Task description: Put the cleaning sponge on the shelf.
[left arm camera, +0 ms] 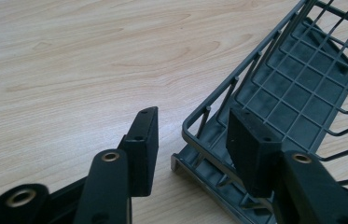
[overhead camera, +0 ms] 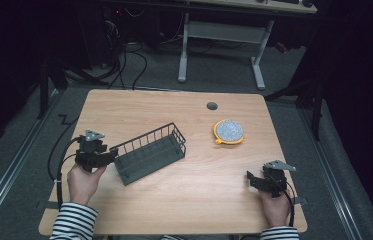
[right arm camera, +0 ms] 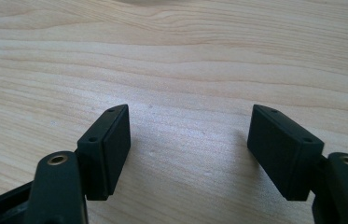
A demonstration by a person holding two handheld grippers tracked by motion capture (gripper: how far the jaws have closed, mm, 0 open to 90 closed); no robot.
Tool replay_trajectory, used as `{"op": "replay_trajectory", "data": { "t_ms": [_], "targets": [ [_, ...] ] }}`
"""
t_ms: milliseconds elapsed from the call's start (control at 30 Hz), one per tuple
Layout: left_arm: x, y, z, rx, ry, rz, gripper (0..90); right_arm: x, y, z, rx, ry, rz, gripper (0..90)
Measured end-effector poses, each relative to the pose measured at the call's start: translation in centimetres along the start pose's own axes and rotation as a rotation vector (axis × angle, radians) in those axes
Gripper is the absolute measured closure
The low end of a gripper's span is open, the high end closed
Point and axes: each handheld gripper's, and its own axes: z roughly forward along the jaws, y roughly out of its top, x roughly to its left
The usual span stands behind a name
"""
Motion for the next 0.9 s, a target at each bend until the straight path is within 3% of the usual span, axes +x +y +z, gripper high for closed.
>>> {"op": "replay_trajectory", "data": {
  "t_ms": [267,633,900],
  "targets": [
    [-0.4,0.0,0.3,0.001,-0.009,0.012,66.2,0.0,0.0,0.0,0.000,0.000,0.000,30.2],
    [-0.8,-0.1,0.3,-0.016,0.014,0.015,68.7,0.0,0.0,0.0,0.000,0.000,0.000,30.1],
    [-1.4,0.0,0.4,-0.017,0.008,0.027,70.6,0.0,0.0,0.0,0.000,0.002,0.000,29.9]
  ]
}}
